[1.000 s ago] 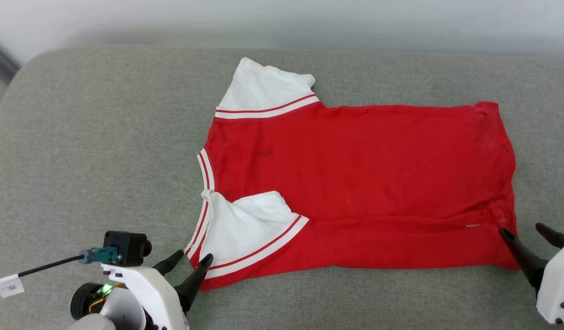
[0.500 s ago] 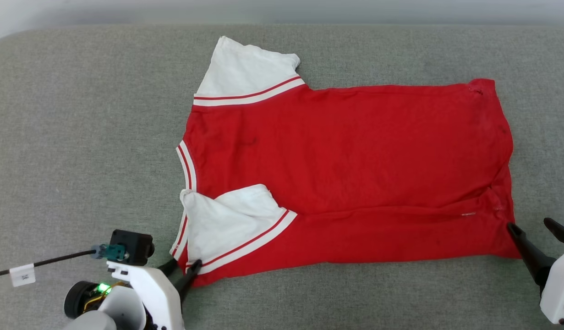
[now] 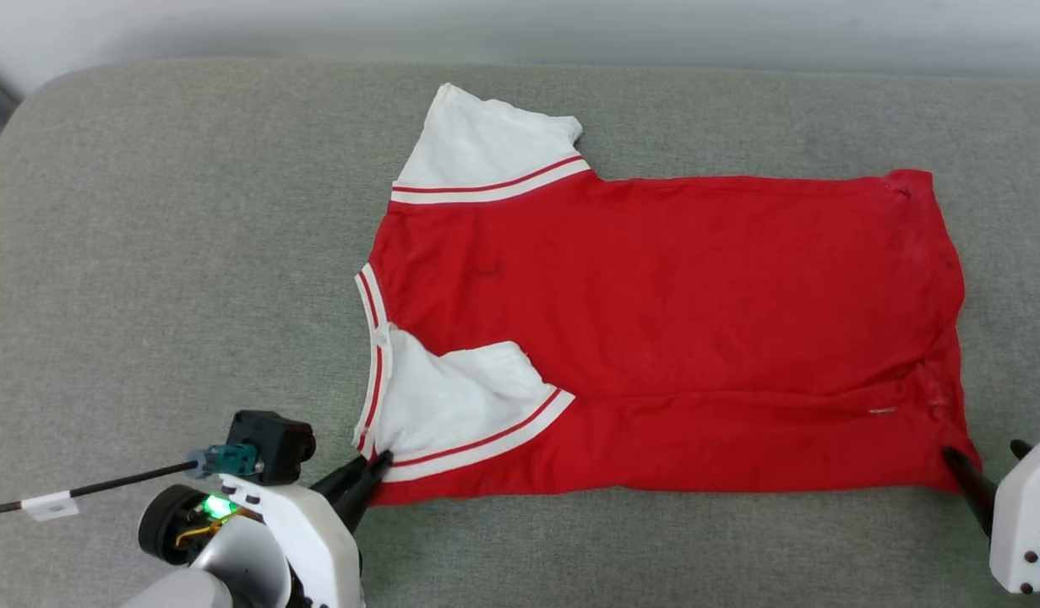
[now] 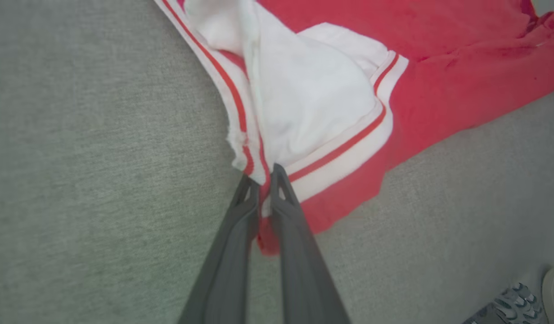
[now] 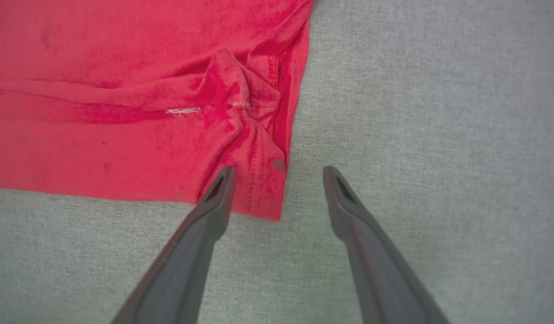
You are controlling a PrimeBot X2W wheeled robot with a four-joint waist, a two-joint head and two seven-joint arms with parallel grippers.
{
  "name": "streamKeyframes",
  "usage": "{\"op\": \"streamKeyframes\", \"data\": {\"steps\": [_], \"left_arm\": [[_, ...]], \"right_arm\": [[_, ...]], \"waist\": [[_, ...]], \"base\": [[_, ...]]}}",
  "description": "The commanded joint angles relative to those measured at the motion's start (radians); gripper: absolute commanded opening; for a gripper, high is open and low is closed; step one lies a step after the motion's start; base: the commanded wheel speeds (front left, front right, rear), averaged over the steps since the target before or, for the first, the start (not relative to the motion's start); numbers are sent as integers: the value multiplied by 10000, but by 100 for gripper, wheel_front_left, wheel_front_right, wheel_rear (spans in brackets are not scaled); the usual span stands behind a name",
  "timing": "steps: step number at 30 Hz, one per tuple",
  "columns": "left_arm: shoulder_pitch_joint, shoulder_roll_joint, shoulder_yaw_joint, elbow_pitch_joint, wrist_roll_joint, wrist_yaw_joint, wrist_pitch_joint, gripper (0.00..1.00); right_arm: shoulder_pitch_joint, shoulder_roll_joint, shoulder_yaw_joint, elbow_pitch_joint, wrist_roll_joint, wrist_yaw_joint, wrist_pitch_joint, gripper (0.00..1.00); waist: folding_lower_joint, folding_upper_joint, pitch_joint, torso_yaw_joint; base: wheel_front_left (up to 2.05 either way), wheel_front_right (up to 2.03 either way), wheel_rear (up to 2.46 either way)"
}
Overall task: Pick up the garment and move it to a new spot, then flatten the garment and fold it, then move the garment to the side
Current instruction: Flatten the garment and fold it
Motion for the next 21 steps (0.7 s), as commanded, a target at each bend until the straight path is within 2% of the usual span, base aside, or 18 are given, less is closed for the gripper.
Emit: {"op": "streamKeyframes", "data": {"steps": [1,9,15,16,17,18,19,21], "left_arm": [[-111,81,37,-332,108,114,1,0],[-259,329,146,-1343,389,412,39,0],[-246,486,93,-1259,525,492,113,0],[-218,457,76,-1222,485,472,111,0],[-182,428,65,-1191,432,455,113,0],[-182,428,65,-1191,432,455,113,0],[-158,432,57,-1148,437,434,112,0],[-150,576,-23,-972,599,483,158,0]], "right_arm": [[-227,44,71,207,-128,-4,69,100],[-715,52,456,1570,-269,-4,311,100],[-773,85,1116,2956,-297,-4,23,100],[-783,75,1218,3133,-234,-4,-4,44],[-809,58,1265,3256,-213,-4,-50,21],[-809,58,1265,3256,-213,-4,-50,21],[-804,36,1272,3342,-193,-4,-72,0],[-791,-166,1229,3374,-94,-7,-94,0]], "waist": [[1,-1,-9,80],[1,-1,292,249],[1,-1,480,295],[1,-1,484,294],[1,-1,482,288],[1,-1,482,288],[1,-1,471,278],[1,-1,346,228]], "base": [[0,0,0],[0,0,0],[0,0,0],[0,0,0],[0,0,0],[0,0,0],[0,0,0],[0,0,0]]}}
